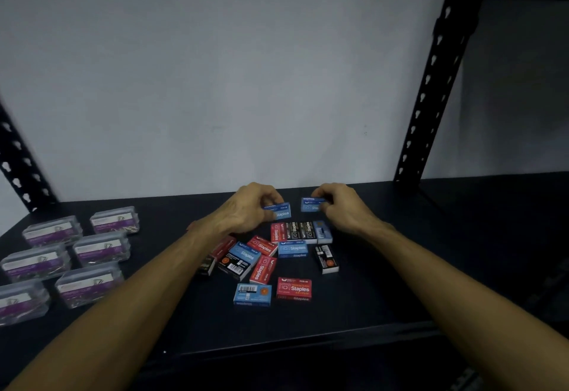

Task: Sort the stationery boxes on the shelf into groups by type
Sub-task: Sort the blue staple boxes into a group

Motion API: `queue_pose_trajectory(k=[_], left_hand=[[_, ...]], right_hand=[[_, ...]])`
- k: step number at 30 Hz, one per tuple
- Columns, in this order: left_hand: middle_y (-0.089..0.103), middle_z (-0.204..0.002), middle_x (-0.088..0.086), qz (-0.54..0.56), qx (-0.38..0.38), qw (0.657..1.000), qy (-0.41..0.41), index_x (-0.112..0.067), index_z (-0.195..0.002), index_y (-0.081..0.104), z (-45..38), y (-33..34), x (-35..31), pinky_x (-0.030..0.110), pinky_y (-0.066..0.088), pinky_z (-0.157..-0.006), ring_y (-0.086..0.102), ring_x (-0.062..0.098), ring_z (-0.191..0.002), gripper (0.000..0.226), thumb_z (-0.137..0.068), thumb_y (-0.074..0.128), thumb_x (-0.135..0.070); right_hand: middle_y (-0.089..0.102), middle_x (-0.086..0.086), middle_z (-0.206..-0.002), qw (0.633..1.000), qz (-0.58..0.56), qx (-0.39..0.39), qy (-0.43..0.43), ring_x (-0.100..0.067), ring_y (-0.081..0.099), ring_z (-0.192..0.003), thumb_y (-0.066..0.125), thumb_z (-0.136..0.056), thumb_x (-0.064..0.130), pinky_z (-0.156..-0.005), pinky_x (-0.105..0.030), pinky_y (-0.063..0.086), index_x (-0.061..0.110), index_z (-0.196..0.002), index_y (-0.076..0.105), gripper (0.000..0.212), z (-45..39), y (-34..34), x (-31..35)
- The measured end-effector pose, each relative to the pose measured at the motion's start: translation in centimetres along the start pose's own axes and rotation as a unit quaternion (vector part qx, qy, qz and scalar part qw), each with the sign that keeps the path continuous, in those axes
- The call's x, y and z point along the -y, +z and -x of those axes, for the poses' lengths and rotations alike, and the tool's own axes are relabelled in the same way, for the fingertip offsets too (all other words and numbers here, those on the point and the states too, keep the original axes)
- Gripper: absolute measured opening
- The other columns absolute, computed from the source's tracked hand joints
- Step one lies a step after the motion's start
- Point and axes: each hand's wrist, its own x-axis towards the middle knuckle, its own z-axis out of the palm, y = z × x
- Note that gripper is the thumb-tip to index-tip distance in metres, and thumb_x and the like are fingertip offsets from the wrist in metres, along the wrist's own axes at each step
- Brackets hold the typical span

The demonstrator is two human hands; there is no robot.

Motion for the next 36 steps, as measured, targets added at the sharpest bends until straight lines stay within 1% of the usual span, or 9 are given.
queue_pose_trajectory(k=[4, 8, 10, 12, 16, 21, 26, 31, 36], left_hand=[[0.068, -0.102, -0.003, 0.011, 0.003, 1.0, 0.015, -0.022, -0.112, 0.064, -2.3, 2.3, -2.7, 0.024, 0.053, -0.072, 0.066, 0.011, -0.09, 0.023, -0.091, 0.068, -0.014], [0.068, -0.102, -0.001, 0.008, 0.003, 1.0, 0.018, -0.019, -0.111, 0.066, -4.4, 5.0, -5.1, 0.031, 0.056, -0.08, 0.065, 0.014, -0.091, 0.022, -0.09, 0.068, -0.013], [0.068, -0.101, 0.0, 0.003, -0.005, 1.0, 0.019, -0.017, -0.107, 0.067, -5.5, 6.3, -6.0, 0.025, 0.055, -0.074, 0.066, 0.014, -0.087, 0.019, -0.089, 0.069, -0.011], [0.068, -0.102, 0.0, -0.003, -0.013, 1.0, 0.016, -0.016, -0.105, 0.068, -6.5, 7.5, -6.8, 0.022, 0.053, -0.069, 0.066, 0.015, -0.085, 0.018, -0.089, 0.07, -0.009], [0.067, -0.105, 0.001, -0.014, -0.019, 1.0, 0.008, -0.015, -0.105, 0.069, -8.0, 9.4, -7.7, 0.026, 0.051, -0.08, 0.063, 0.016, -0.093, 0.02, -0.088, 0.07, -0.006], [0.067, -0.102, 0.001, -0.022, -0.012, 1.0, 0.012, -0.016, -0.101, 0.07, -9.0, 10.9, -7.8, 0.03, 0.054, -0.083, 0.063, 0.016, -0.092, 0.019, -0.087, 0.069, -0.004], [0.067, -0.099, 0.0, -0.016, -0.02, 1.0, 0.01, -0.017, -0.101, 0.07, -9.4, 11.3, -7.8, 0.028, 0.053, -0.079, 0.064, 0.014, -0.089, 0.017, -0.087, 0.071, -0.007], [0.068, -0.098, -0.001, -0.02, -0.022, 0.999, 0.016, -0.019, -0.099, 0.069, -9.6, 11.3, -8.0, 0.03, 0.054, -0.08, 0.064, 0.015, -0.089, 0.017, -0.087, 0.071, -0.008], [0.068, -0.1, -0.001, -0.028, -0.026, 0.999, 0.024, -0.021, -0.098, 0.068, -9.6, 11.5, -8.3, 0.031, 0.055, -0.08, 0.063, 0.015, -0.09, 0.018, -0.086, 0.071, -0.008]], right_hand=[[0.066, 0.001, -0.114, 0.998, 0.036, -0.022, 0.039, -0.012, 0.061, -0.103, 0.052, -0.093, -0.001, -0.083, -0.023, 0.044, 0.017, -0.113, 0.069, 0.032, 0.8, -3.1, -3.0], [0.066, -0.003, -0.117, 0.994, 0.052, -0.051, 0.076, -0.015, 0.061, -0.105, 0.051, -0.09, -0.004, -0.091, -0.029, 0.048, 0.017, -0.11, 0.07, 0.036, 1.0, -5.7, -6.1], [0.065, -0.003, -0.119, 0.993, 0.056, -0.052, 0.093, -0.014, 0.059, -0.105, 0.05, -0.091, -0.006, -0.093, -0.028, 0.046, 0.016, -0.112, 0.069, 0.036, 1.2, -6.5, -7.4], [0.065, -0.003, -0.117, 0.991, 0.064, -0.058, 0.1, -0.014, 0.058, -0.102, 0.049, -0.09, -0.007, -0.09, -0.025, 0.045, 0.016, -0.112, 0.069, 0.037, 1.4, -7.0, -8.6], [0.066, -0.002, -0.114, 0.991, 0.06, -0.06, 0.1, -0.013, 0.06, -0.1, 0.049, -0.091, -0.006, -0.085, -0.023, 0.043, 0.018, -0.109, 0.069, 0.036, 1.6, -7.0, -10.2], [0.067, 0.0, -0.107, 0.993, 0.06, -0.065, 0.078, -0.012, 0.062, -0.096, 0.047, -0.089, -0.007, -0.079, -0.022, 0.043, 0.018, -0.105, 0.07, 0.037, 1.4, -6.9, -10.8], [0.066, 0.002, -0.107, 0.993, 0.06, -0.074, 0.073, -0.011, 0.061, -0.098, 0.048, -0.091, -0.005, -0.081, -0.021, 0.043, 0.018, -0.106, 0.071, 0.036, 1.3, -7.2, -11.2], [0.062, 0.003, -0.106, 0.993, 0.066, -0.076, 0.064, -0.011, 0.058, -0.097, 0.048, -0.092, -0.005, -0.081, -0.022, 0.041, 0.017, -0.108, 0.07, 0.035, 1.2, -7.3, -11.2], [0.062, 0.001, -0.11, 0.992, 0.071, -0.078, 0.065, -0.011, 0.056, -0.097, 0.048, -0.093, -0.005, -0.082, -0.022, 0.041, 0.016, -0.112, 0.069, 0.035, 1.1, -7.2, -11.3]])
